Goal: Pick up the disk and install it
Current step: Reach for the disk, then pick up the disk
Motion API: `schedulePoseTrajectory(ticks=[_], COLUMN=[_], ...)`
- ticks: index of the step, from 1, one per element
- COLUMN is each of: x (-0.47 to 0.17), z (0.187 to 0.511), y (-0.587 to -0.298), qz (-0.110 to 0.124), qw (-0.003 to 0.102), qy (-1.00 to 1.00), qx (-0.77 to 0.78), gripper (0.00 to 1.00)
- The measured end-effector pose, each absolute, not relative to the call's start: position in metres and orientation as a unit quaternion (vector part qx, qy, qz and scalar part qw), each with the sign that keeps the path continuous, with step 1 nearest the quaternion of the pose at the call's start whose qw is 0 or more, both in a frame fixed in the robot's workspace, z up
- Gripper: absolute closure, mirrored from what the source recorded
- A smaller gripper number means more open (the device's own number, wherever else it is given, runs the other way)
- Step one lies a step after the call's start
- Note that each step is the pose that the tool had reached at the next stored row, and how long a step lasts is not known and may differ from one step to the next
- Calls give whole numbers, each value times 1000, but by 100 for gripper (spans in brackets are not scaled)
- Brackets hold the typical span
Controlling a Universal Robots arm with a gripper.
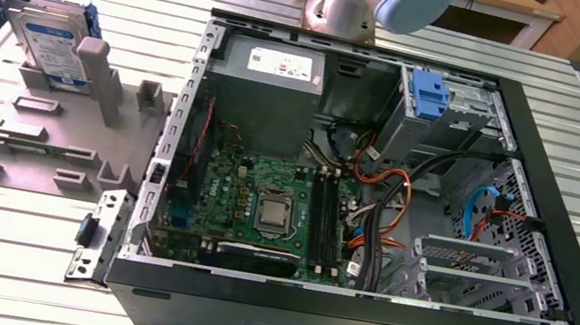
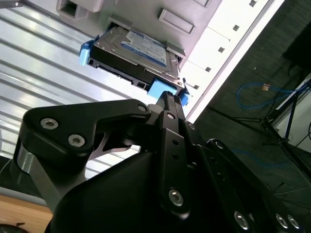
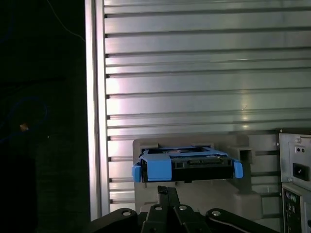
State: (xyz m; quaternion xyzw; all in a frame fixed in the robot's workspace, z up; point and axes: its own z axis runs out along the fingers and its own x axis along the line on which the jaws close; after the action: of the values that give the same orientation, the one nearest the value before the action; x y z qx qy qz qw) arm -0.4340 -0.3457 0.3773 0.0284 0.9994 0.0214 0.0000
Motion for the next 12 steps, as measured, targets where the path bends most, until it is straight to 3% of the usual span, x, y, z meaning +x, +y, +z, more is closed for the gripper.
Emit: schedulePoseTrajectory(ticks=[12], x=[-434], z=[377], y=[-346], qz=[21], qw=[0], qy=[999], qx=[28], gripper=[89])
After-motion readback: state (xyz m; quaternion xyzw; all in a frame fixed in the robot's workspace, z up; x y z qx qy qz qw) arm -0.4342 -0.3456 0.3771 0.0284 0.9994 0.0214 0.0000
